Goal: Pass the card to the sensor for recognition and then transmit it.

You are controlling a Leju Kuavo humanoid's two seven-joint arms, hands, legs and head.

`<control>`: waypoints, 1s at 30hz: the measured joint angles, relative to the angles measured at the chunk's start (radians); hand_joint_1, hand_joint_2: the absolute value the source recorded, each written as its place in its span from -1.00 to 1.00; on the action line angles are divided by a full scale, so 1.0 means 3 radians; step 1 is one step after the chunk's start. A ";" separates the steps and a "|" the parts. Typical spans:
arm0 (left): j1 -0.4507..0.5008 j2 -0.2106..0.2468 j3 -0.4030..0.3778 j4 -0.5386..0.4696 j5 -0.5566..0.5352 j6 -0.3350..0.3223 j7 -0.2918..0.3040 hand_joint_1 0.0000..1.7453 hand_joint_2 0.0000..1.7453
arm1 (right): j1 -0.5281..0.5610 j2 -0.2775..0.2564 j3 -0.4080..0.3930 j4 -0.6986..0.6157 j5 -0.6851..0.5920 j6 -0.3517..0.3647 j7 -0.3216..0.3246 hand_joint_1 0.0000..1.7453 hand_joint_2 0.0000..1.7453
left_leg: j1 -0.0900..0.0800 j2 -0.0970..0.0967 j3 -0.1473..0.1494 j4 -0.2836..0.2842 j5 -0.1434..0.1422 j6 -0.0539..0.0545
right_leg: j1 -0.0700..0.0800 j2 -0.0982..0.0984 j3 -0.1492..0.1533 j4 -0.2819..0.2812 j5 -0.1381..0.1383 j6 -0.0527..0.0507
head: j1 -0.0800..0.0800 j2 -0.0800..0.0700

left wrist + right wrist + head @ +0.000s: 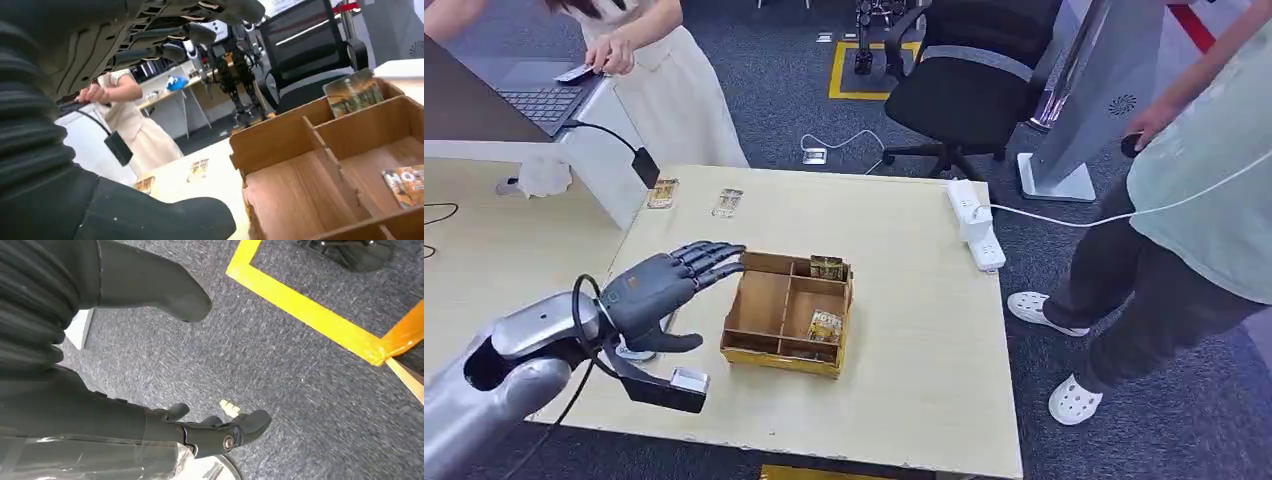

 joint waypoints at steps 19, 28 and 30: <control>0.0618 -0.0542 -0.0319 -0.0015 -0.1040 0.0742 0.0809 -1.00 1.00 | 0.0092 0.0015 0.0001 -0.0334 0.0178 -0.0183 0.0600 -1.00 1.00 | 0.0000 -0.0001 -0.0003 0.0000 -0.0002 0.0002 | -0.0002 -0.0002 -0.0001 -0.0001 -0.0003 0.0003 | 0.0000 0.0000; 0.0763 -0.0838 -0.0310 0.0158 -0.1339 0.0755 0.1045 -1.00 1.00 | 0.0104 0.0015 -0.0022 -0.0415 0.0240 -0.0183 0.0684 -1.00 1.00 | 0.0000 -0.0003 -0.0003 0.0000 -0.0002 0.0002 | -0.0003 -0.0003 -0.0001 -0.0001 -0.0003 0.0003 | 0.0000 0.0000; 0.0770 -0.0867 -0.0310 0.0183 -0.1346 0.0756 0.1045 -1.00 1.00 | 0.0104 0.0015 -0.0027 -0.0422 0.0240 -0.0183 0.0685 -1.00 1.00 | 0.0000 -0.0003 -0.0003 0.0000 -0.0002 0.0002 | -0.0003 -0.0002 -0.0001 -0.0001 -0.0003 0.0003 | 0.0000 0.0000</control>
